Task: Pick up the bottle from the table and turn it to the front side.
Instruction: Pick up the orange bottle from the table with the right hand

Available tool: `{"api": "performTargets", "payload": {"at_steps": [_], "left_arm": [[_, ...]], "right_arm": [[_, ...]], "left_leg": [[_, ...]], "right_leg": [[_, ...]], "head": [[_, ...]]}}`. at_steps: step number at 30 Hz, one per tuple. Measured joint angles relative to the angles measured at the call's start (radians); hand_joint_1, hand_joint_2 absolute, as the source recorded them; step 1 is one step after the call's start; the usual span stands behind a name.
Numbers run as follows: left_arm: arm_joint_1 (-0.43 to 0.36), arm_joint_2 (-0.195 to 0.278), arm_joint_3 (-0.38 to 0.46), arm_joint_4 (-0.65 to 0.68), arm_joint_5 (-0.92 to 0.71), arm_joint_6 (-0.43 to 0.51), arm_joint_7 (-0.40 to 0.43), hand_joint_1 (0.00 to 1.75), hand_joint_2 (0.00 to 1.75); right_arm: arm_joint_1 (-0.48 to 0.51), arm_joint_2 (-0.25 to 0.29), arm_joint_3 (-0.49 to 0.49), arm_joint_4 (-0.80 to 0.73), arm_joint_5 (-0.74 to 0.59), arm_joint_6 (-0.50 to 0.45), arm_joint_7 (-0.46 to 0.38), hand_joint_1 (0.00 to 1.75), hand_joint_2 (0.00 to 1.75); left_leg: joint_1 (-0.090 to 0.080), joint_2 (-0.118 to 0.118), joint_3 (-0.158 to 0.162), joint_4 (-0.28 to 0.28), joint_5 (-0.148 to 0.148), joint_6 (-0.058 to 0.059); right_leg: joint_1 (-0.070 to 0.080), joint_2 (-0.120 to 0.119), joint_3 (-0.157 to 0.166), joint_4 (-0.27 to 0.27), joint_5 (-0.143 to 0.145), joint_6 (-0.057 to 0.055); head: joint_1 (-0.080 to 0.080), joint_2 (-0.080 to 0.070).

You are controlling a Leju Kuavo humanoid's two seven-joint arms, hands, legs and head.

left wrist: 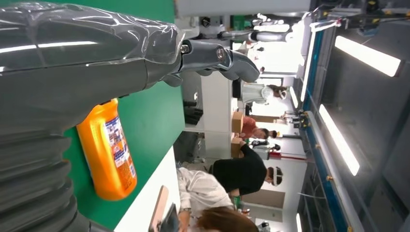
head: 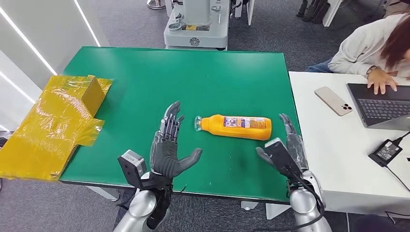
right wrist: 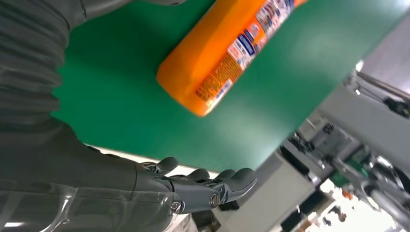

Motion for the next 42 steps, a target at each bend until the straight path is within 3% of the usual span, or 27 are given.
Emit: {"api": "performTargets", "payload": {"at_steps": [10,18,26,38,42], "left_arm": [[-0.035,-0.004,-0.028,0.036,0.005,-0.015,0.004,0.0,1.75],[-0.063,-0.004,-0.036,0.053,0.007,-0.019,0.003,0.0,1.75],[-0.087,-0.004,-0.043,0.076,0.007,-0.024,0.003,0.0,1.75],[-0.095,-0.004,-0.044,0.089,0.007,-0.026,0.003,0.0,1.75],[-0.115,-0.006,-0.048,0.104,0.023,-0.031,0.006,0.0,1.75]], "right_arm": [[-0.227,-0.023,0.088,0.322,0.087,0.128,-0.027,0.0,1.75],[-0.385,-0.026,0.19,0.508,0.133,0.128,-0.054,0.0,1.75],[-0.466,-0.025,0.255,0.587,0.16,0.166,-0.024,0.0,1.75],[-0.5,-0.025,0.293,0.639,0.18,0.175,-0.011,0.0,1.75],[-0.533,-0.015,0.325,0.672,0.199,0.252,0.041,0.0,1.75]], "left_leg": [[0.0,0.0,0.0,0.0,0.0,0.0],[0.0,-0.001,0.0,0.0,0.001,-0.001],[0.0,-0.001,0.0,0.001,0.001,0.0],[0.0,-0.001,0.0,0.001,0.001,0.0],[0.0,-0.001,0.0,0.001,0.001,-0.001]], "right_leg": [[0.0,0.001,0.0,0.0,0.0,0.0],[0.0,0.0,0.0,0.0,0.0,0.0],[0.0,0.0,0.0,0.0,0.0,0.0],[0.0,0.0,0.0,0.0,0.0,0.0],[0.0,0.0,0.0,0.0,0.0,0.0]], "head": [[0.0,0.0],[0.0,0.0],[0.0,0.0],[0.0,0.0],[0.0,0.0]]}}
